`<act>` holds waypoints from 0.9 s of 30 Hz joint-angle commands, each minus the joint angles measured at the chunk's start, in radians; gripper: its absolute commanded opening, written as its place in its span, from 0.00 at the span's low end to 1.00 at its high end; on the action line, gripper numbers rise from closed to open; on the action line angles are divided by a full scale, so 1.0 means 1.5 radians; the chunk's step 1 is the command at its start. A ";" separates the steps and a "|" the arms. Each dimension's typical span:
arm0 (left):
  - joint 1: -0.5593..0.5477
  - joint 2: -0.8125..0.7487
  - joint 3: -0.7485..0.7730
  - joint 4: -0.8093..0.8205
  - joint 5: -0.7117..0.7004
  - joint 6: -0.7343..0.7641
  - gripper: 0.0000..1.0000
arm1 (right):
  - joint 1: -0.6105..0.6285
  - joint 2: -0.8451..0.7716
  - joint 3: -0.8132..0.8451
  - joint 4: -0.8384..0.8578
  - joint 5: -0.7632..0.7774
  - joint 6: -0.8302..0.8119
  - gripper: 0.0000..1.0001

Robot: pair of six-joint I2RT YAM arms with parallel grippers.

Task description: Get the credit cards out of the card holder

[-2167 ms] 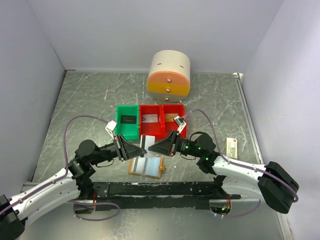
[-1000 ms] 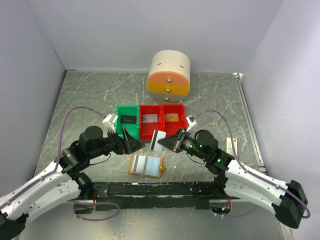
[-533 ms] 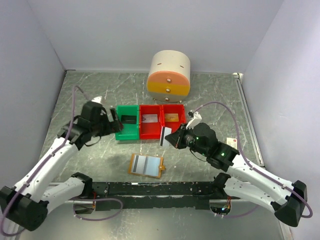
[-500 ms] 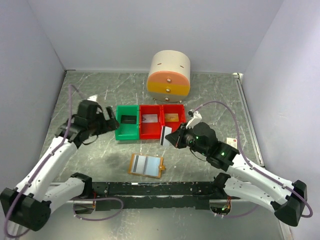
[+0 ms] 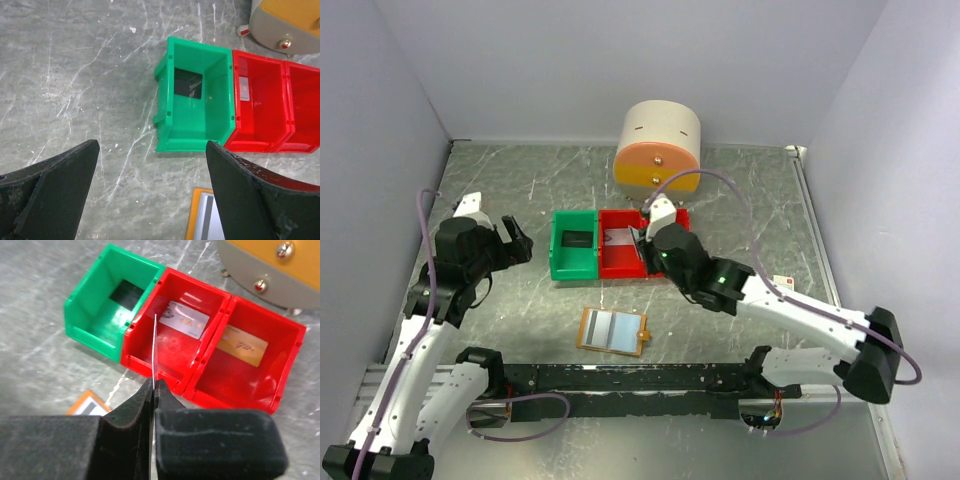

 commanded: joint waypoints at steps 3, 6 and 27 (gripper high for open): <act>0.003 0.014 -0.045 0.064 -0.035 0.026 1.00 | 0.027 0.079 0.027 0.156 0.040 -0.234 0.00; 0.003 0.027 -0.048 0.073 -0.061 0.026 1.00 | 0.021 0.141 0.040 0.173 -0.008 -0.305 0.00; 0.003 0.001 -0.065 0.111 0.033 0.078 1.00 | -0.093 0.356 0.105 0.165 -0.143 -0.576 0.00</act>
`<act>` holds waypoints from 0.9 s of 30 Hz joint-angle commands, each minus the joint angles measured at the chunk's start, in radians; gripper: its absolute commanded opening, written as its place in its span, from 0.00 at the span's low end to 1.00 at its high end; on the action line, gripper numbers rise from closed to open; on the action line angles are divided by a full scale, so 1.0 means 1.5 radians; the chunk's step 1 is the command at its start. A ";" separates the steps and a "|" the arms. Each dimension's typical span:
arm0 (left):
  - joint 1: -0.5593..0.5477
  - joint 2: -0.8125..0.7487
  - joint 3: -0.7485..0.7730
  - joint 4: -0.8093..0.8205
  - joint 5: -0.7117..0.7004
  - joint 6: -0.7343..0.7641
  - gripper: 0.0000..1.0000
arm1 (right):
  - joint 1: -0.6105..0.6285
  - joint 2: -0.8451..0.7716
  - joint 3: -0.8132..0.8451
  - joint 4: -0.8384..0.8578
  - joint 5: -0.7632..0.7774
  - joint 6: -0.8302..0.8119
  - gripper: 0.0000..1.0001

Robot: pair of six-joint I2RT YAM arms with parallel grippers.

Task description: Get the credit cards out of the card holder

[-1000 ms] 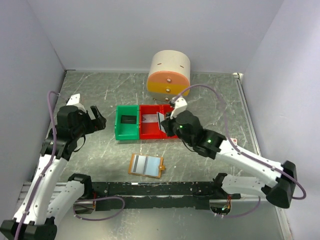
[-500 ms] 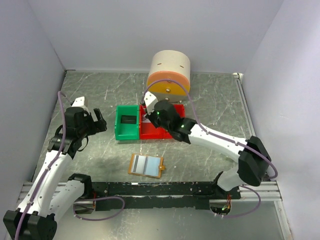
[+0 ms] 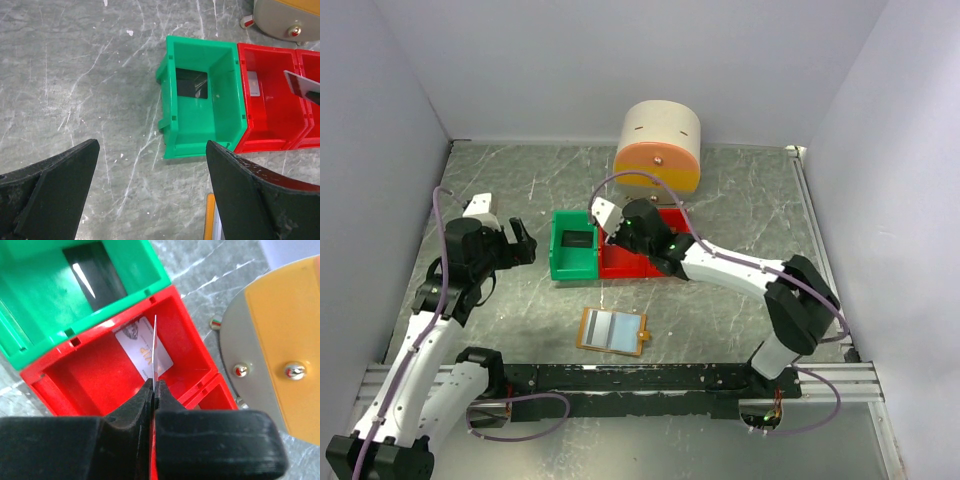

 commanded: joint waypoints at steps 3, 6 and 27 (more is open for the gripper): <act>0.003 0.009 0.006 0.015 0.008 0.015 1.00 | -0.001 0.074 0.028 -0.009 0.012 -0.090 0.00; 0.003 0.003 0.004 0.015 0.000 0.013 1.00 | 0.000 0.094 0.035 -0.003 0.008 -0.108 0.00; 0.003 0.006 0.005 0.010 -0.008 0.013 1.00 | -0.001 0.245 0.127 -0.009 0.110 -0.200 0.00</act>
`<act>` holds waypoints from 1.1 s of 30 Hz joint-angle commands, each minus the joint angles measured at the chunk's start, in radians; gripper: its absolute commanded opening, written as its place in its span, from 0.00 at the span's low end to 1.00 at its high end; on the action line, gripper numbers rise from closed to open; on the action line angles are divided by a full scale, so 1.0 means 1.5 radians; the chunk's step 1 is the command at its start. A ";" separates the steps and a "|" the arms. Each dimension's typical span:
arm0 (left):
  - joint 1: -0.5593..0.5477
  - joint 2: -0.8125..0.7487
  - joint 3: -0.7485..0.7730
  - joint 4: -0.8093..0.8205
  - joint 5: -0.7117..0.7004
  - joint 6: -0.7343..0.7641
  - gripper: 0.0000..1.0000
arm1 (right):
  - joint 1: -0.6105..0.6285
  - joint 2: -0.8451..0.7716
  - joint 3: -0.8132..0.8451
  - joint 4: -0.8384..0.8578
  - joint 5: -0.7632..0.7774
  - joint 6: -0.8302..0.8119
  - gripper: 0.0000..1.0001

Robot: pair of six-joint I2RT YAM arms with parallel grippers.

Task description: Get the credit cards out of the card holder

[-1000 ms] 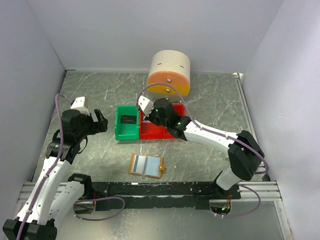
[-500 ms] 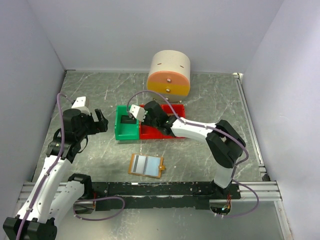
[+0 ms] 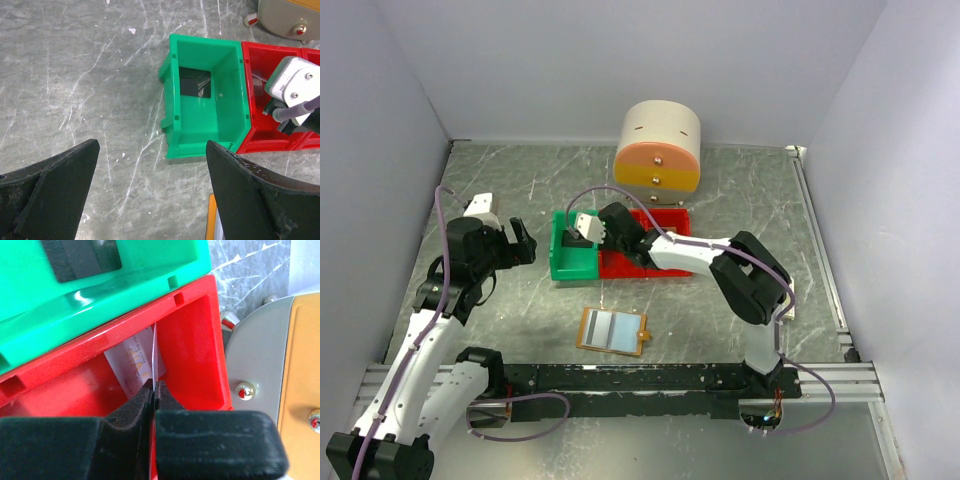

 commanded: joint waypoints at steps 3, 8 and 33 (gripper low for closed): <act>0.003 -0.006 0.005 0.008 -0.006 0.010 0.99 | -0.002 0.027 0.023 0.024 0.011 -0.045 0.00; 0.003 -0.005 0.005 0.008 -0.006 0.010 0.99 | -0.009 0.057 0.039 0.023 0.027 -0.049 0.00; 0.003 0.008 0.002 0.013 0.021 0.018 0.98 | -0.036 0.011 0.015 -0.034 -0.083 0.007 0.41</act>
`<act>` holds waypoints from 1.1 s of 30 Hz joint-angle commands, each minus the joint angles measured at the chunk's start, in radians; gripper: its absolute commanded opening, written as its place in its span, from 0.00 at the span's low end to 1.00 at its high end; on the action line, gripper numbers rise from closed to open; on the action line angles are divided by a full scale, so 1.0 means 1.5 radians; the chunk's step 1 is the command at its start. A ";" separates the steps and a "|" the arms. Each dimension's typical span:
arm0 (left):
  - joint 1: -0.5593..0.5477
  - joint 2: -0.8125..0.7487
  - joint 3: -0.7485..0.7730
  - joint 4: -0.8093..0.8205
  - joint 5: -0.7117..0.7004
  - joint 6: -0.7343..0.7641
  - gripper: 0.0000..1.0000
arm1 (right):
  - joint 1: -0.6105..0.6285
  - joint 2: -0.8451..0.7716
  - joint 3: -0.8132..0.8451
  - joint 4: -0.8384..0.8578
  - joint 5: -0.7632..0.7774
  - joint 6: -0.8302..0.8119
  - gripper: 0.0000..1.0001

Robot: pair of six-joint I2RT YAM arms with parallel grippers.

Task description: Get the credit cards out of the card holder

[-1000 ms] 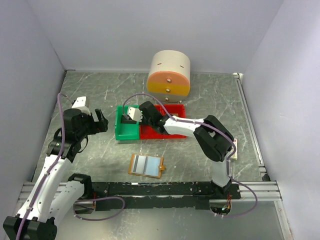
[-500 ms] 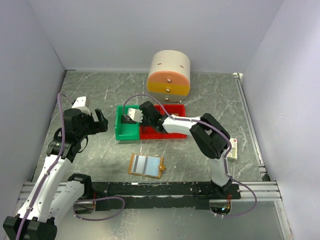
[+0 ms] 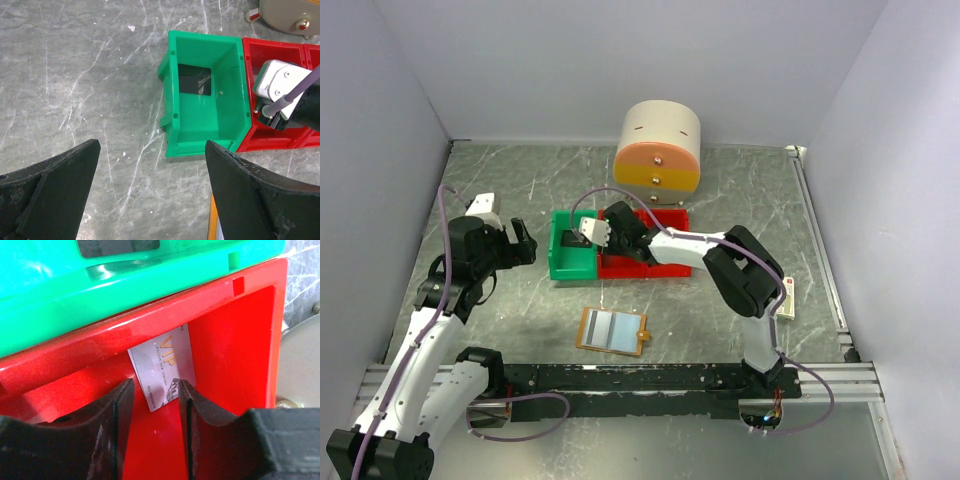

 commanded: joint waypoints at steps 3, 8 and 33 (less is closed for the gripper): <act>0.003 -0.001 0.003 0.014 0.017 0.009 0.98 | -0.005 -0.069 0.004 0.009 -0.014 0.052 0.43; 0.003 0.002 0.005 0.012 0.015 0.010 0.98 | -0.004 -0.171 -0.007 0.048 -0.001 0.160 0.46; 0.003 0.034 0.008 0.010 0.012 0.001 0.98 | 0.110 -0.637 -0.541 0.195 -0.108 1.143 0.71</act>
